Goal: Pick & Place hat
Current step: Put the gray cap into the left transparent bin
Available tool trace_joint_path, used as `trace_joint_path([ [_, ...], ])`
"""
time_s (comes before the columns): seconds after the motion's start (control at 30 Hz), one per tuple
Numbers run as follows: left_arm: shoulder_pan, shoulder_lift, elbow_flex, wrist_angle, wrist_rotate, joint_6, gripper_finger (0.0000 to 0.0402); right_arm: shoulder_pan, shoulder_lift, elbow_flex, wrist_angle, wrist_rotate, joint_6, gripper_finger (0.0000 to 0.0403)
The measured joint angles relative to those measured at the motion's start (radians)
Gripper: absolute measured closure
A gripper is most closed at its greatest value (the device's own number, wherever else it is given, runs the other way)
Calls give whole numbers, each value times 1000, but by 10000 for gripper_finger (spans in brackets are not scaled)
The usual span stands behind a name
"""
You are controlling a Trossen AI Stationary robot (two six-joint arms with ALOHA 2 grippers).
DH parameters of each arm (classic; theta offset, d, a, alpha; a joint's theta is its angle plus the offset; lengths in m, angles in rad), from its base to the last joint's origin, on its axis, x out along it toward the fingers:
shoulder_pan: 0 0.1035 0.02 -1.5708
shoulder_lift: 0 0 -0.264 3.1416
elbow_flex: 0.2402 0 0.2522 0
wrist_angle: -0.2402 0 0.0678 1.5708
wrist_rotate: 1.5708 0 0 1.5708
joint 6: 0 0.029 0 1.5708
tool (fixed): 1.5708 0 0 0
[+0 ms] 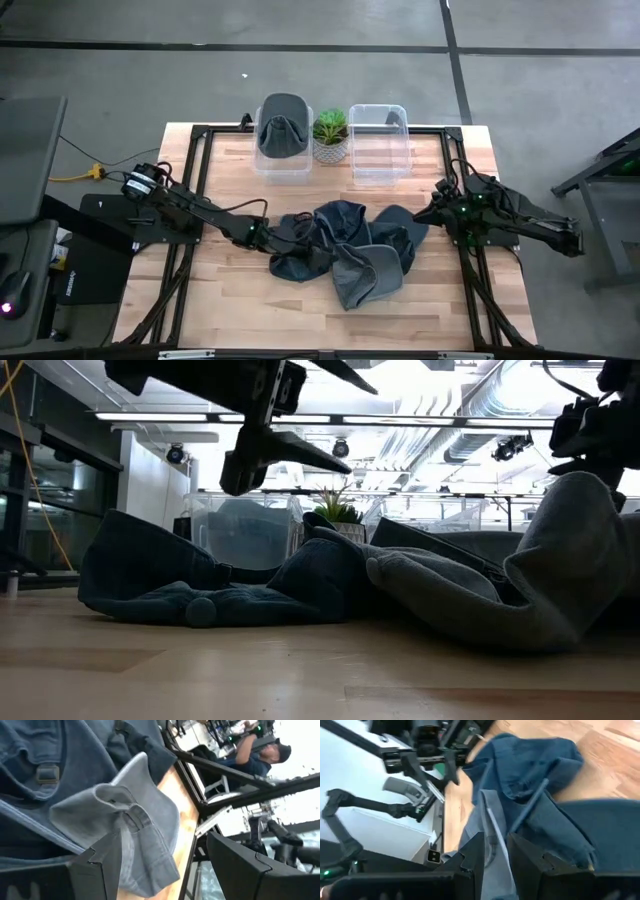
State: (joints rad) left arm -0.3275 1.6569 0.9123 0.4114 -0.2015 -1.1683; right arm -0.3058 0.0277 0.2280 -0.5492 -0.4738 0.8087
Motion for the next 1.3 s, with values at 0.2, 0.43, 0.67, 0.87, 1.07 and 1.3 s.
trace_joint_path([
  [0.2,6,20,-2,-6,39,42,166,0,106,149,-203,123,-54,325],
  [0.43,0,18,0,1,84,91,166,0,278,329,-430,225,-73,325],
  [0.67,0,18,0,-28,102,118,166,17,373,351,-465,245,23,325],
  [0.87,-1,18,0,-80,118,129,166,108,416,351,-452,283,130,325],
  [1.07,0,18,0,-74,122,152,166,288,483,351,-242,341,187,325],
  [1.3,0,18,0,-73,122,152,166,539,700,351,81,519,218,325],
])
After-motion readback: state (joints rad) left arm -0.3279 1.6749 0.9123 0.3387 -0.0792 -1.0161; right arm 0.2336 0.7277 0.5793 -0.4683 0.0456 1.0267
